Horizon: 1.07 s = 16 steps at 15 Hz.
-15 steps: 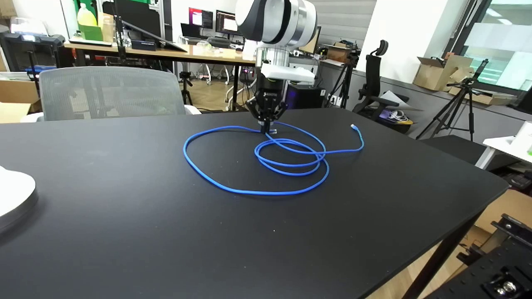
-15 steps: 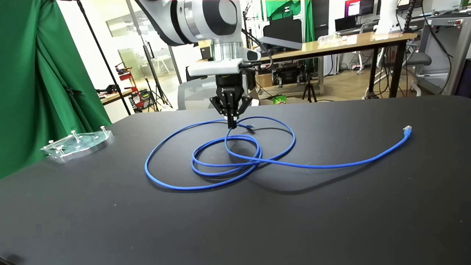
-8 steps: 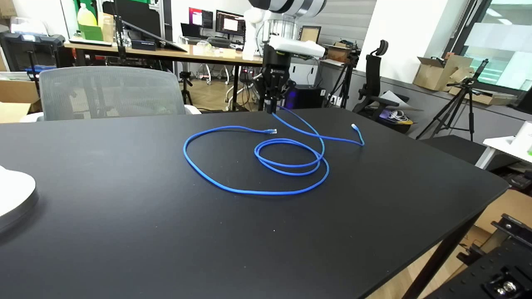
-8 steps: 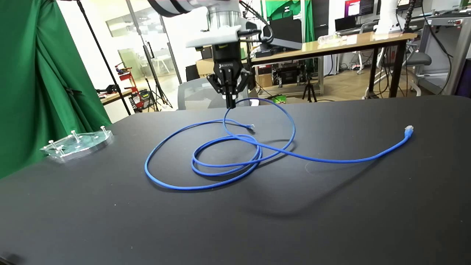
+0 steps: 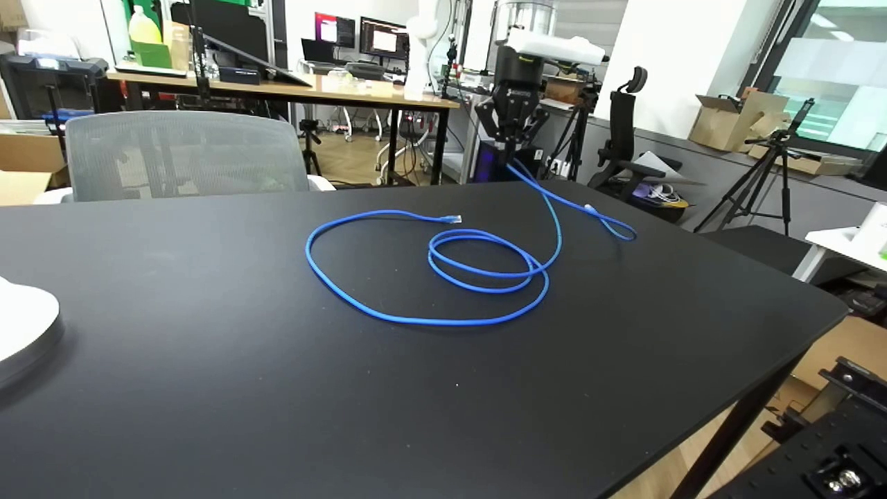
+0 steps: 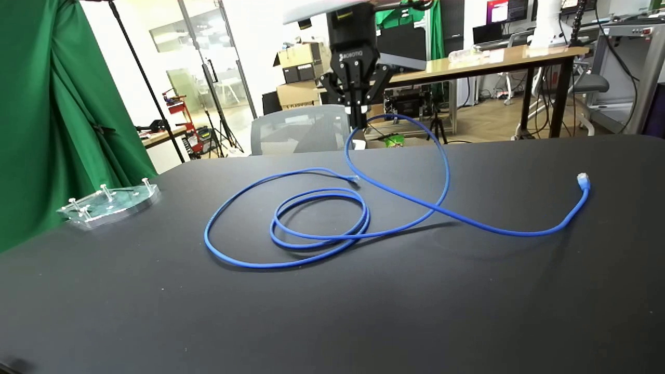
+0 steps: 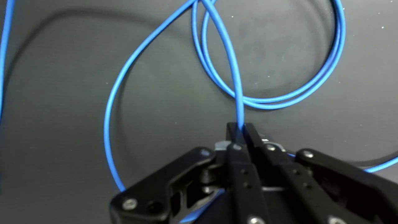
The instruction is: Pick up the the cable and put it straight on the table
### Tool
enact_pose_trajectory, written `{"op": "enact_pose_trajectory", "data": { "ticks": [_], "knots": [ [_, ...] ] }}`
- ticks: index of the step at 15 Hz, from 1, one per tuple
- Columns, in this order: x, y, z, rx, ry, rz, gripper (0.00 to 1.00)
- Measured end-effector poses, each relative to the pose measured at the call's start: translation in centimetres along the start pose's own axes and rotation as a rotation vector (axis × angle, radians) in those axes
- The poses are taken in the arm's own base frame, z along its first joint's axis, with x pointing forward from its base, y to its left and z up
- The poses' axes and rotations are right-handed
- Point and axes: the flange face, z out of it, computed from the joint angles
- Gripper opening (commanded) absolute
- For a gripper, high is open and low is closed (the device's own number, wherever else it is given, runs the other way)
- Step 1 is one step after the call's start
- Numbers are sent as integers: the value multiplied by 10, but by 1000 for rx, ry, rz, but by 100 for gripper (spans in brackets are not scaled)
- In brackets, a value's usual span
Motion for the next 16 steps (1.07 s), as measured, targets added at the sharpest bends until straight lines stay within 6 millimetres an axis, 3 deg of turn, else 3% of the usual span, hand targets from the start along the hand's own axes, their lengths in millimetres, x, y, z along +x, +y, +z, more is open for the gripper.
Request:
{"op": "enact_pose_trajectory", "data": {
  "ticks": [9, 16],
  "knots": [
    [-34, 88, -21, -7, 34, 190, 2],
    [-66, 161, -14, 42, 58, 375, 2]
  ]
}}
